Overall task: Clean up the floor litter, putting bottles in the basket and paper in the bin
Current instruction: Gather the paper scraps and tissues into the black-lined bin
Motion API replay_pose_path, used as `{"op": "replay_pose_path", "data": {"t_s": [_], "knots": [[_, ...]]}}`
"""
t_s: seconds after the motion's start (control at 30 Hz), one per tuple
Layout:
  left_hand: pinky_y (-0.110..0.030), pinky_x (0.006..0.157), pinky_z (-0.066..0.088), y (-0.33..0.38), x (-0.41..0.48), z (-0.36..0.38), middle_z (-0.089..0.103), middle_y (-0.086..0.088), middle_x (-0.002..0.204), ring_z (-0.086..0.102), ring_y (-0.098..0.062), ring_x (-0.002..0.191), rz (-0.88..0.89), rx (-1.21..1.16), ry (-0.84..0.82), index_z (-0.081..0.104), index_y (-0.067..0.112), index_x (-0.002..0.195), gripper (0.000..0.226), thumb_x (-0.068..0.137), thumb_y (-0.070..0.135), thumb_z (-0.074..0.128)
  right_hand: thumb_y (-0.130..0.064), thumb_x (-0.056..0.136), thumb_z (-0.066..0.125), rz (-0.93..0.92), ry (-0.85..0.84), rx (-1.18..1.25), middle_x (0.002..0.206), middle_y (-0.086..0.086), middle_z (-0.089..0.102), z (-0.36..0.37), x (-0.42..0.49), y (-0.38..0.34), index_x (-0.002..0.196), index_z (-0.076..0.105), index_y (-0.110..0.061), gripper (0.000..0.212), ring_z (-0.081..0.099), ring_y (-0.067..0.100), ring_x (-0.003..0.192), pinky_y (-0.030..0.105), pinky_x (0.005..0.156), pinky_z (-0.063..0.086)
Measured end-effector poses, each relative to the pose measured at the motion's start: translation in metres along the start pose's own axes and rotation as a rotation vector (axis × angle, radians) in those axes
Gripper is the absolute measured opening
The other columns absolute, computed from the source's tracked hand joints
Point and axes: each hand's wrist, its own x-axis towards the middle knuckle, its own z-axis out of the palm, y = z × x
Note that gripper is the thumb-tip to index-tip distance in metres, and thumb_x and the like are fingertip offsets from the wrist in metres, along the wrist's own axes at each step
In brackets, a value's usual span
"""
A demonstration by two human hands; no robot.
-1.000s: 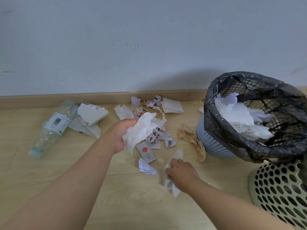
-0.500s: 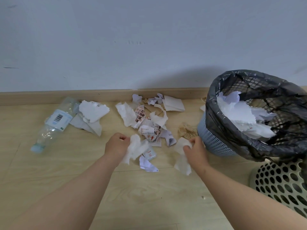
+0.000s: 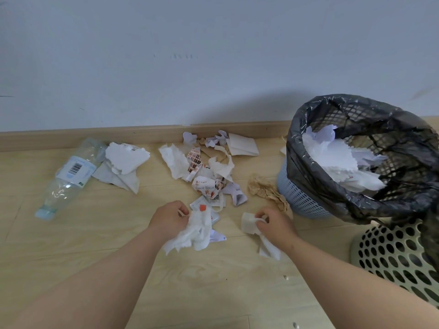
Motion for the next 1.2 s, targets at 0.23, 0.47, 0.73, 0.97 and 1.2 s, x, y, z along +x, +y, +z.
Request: {"op": "replay_pose_path", "data": {"t_s": [0.23, 0.47, 0.73, 0.97, 1.2], "knots": [[-0.023, 0.063, 0.041, 0.035, -0.001, -0.014, 0.057, 0.007, 0.077, 0.052, -0.012, 0.071, 0.097, -0.241, 0.104, 0.065, 0.019, 0.084, 0.002, 0.085, 0.017, 0.064, -0.007, 0.086, 0.050, 0.015, -0.129, 0.252, 0.079, 0.000, 0.054, 0.005, 0.001, -0.031, 0.084, 0.056, -0.018, 0.012, 0.051, 0.013, 0.061, 0.021, 0.055, 0.043], [-0.019, 0.058, 0.037, 0.073, -0.008, -0.023, 0.052, 0.006, 0.077, 0.048, -0.008, 0.067, 0.119, -0.510, 0.075, 0.063, 0.021, 0.087, 0.004, 0.087, 0.017, 0.064, -0.016, 0.086, 0.058, 0.066, 0.269, 0.156, 0.102, 0.003, 0.059, -0.014, 0.010, -0.029, 0.109, 0.055, -0.016, 0.023, 0.055, 0.020, 0.087, 0.027, 0.066, 0.042], [-0.016, 0.058, 0.038, 0.076, -0.009, -0.018, 0.053, 0.006, 0.077, 0.050, -0.005, 0.067, 0.072, -0.543, 0.066, 0.065, 0.016, 0.092, 0.006, 0.087, 0.013, 0.064, -0.019, 0.087, 0.058, 0.235, 0.229, -0.184, 0.133, 0.006, 0.040, -0.012, 0.002, 0.026, 0.084, 0.056, -0.025, 0.006, 0.045, 0.030, 0.117, 0.032, 0.093, 0.041], [-0.018, 0.057, 0.038, 0.075, -0.009, -0.017, 0.053, 0.006, 0.075, 0.049, -0.007, 0.066, 0.080, -0.496, 0.078, 0.064, 0.018, 0.088, 0.005, 0.088, 0.013, 0.063, -0.009, 0.084, 0.055, 0.175, 0.061, 0.024, 0.089, 0.004, 0.060, -0.005, 0.006, 0.015, 0.076, 0.054, -0.017, 0.011, 0.054, 0.021, 0.081, 0.027, 0.067, 0.041], [-0.018, 0.059, 0.040, 0.072, -0.009, -0.019, 0.054, 0.007, 0.079, 0.050, -0.007, 0.069, 0.053, -0.493, 0.079, 0.064, 0.018, 0.089, 0.004, 0.087, 0.015, 0.063, -0.009, 0.088, 0.051, -0.035, 0.211, 0.058, 0.103, -0.005, 0.056, -0.011, 0.009, 0.000, 0.126, 0.046, -0.024, 0.041, 0.055, 0.020, 0.096, 0.031, 0.077, 0.044]]}}
